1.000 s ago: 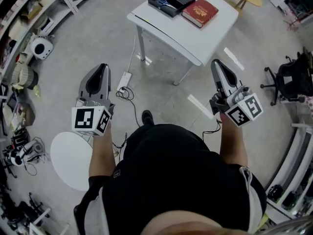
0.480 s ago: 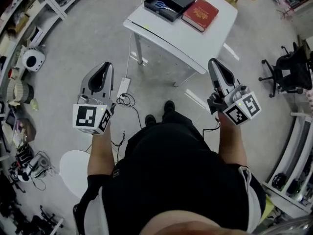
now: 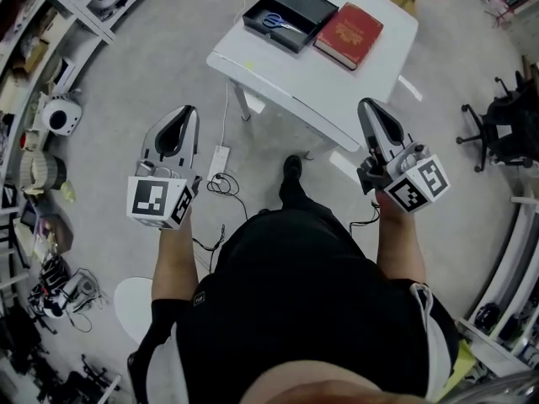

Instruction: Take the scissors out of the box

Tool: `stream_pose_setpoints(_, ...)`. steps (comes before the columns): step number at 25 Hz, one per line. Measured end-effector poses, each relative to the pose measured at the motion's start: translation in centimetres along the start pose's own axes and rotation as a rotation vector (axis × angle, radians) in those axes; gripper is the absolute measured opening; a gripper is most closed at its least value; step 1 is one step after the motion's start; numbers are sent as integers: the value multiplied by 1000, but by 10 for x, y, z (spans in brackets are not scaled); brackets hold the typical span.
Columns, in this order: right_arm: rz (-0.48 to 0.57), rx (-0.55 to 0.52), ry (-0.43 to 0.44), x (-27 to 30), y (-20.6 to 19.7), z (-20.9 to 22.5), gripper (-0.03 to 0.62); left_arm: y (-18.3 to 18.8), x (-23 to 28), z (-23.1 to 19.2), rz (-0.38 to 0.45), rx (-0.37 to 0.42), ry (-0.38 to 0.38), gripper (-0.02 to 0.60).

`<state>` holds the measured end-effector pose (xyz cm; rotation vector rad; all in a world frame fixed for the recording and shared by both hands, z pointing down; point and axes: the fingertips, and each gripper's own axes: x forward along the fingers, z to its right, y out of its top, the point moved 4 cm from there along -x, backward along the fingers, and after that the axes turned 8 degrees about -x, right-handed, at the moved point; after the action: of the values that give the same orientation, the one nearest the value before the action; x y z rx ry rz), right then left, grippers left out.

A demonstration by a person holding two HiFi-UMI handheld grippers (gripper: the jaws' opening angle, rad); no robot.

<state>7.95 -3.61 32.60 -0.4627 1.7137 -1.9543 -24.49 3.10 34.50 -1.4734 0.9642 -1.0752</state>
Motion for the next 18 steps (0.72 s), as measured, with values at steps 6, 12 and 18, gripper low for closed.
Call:
stream_pose_setpoints(6,5,28,25,39,4,69,31,7,80,-5,-48,32,2,29)
stream_pose_setpoints(12,9,46,37,65,10,139,31,19,154,-6,-66,49,7,29)
stream_pose_setpoints(18,2,64,27,84,10,178,31,16,210,-13,-123,81,-20,30)
